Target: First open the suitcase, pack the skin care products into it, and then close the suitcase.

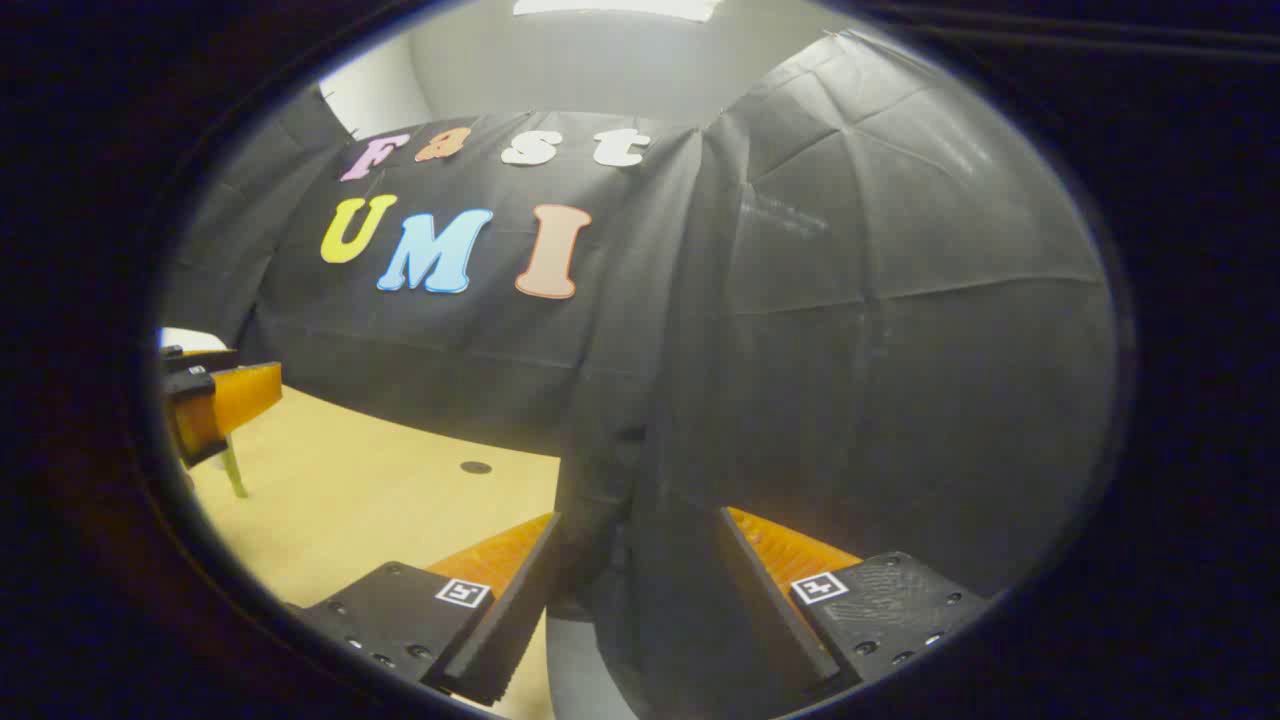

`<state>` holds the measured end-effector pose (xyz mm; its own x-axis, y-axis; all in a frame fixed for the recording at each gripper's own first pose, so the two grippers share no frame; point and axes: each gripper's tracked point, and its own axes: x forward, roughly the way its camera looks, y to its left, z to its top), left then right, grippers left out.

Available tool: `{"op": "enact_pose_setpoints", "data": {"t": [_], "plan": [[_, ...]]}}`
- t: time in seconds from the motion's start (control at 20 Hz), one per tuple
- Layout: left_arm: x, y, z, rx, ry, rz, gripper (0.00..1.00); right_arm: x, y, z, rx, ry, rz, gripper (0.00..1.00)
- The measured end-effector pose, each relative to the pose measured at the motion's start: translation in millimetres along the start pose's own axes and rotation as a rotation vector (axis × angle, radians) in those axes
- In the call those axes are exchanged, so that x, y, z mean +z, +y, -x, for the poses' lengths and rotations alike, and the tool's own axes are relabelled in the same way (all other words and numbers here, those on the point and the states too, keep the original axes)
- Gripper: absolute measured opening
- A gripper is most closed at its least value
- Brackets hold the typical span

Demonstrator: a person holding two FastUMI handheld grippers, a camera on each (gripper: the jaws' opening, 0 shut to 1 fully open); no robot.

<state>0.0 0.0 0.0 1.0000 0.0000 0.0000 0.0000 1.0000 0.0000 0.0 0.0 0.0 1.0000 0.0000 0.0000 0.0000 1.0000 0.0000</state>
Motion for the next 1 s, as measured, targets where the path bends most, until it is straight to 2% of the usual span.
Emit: {"op": "enact_pose_setpoints", "data": {"t": [0.15, 0.2, 0.25, 0.3, 0.35, 0.4, 0.45, 0.5, 0.6, 0.8, 1.0], "plan": [[0, 0, 0, 0.0, 0.0, 0.0, 0.96, 0, 0, 0, 0.0, 0.0, 0.0, 0.93], [0, 0, 0, 0.0, 0.0, 0.0, 0.96, 3, 12, -2, 0.009, -0.016, -0.07, 0.93], [-2, 2, 2, -0.011, 0.028, -0.012, 0.96, 11, 8, 4, 0.022, -0.029, -0.09, 0.94], [-7, 0, 6, -0.019, 0.064, 0.036, 0.96, 17, 13, 1, 0.04, -0.078, -0.135, 0.94], [10, 0, 5, -0.017, -0.059, 0.159, 0.96, 17, 13, 3, 0.062, -0.068, -0.165, 0.93], [4, 19, 23, -0.008, -0.024, 0.178, 0.96, 16, 7, 3, 0.08, -0.072, -0.146, 0.93], [5, 54, 42, 0.018, -0.027, 0.235, 0.97, 18, 2, 4, 0.108, -0.081, -0.147, 0.94], [5, 95, 67, 0.042, -0.032, 0.246, 0.96, 18, -6, 6, 0.14, -0.101, -0.173, 0.94], [20, 154, 92, 0.08, 0.034, 0.177, 0.96, 24, -16, 13, 0.199, -0.109, -0.168, 0.94], [42, 216, 80, 0.119, 0.112, 0.089, 0.96, 25, -29, 13, 0.292, -0.07, -0.127, 0.94], [44, 241, 47, 0.124, 0.173, 0.145, 0.96, 42, -34, 27, 0.355, -0.072, -0.055, 0.94]]}}
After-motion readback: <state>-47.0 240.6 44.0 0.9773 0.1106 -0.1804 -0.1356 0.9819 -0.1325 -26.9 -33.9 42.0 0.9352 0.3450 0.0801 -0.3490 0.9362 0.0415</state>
